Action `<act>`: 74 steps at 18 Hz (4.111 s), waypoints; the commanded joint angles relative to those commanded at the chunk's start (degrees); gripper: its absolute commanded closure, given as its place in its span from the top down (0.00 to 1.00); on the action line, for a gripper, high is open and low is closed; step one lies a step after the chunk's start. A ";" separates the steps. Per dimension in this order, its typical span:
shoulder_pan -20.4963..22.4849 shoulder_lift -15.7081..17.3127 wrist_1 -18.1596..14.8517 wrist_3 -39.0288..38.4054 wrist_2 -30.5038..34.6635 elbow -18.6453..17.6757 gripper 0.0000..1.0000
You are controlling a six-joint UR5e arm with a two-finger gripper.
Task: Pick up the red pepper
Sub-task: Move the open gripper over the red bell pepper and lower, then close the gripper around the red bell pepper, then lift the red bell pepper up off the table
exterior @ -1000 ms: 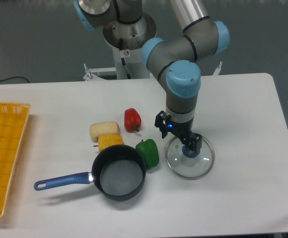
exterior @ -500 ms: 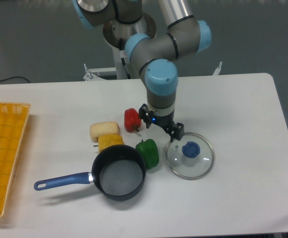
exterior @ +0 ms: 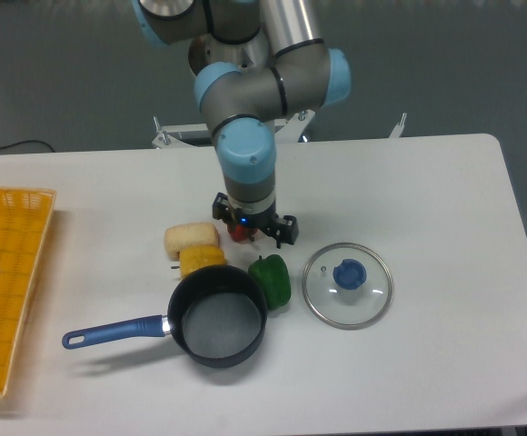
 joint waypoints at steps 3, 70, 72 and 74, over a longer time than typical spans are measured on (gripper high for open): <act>-0.61 0.44 -0.17 1.14 0.26 -0.35 1.00; -2.20 -0.97 -6.68 10.01 6.24 6.24 0.51; -1.50 -0.09 -6.68 12.03 4.50 6.59 0.51; 0.17 0.97 -6.85 13.53 1.34 8.43 0.51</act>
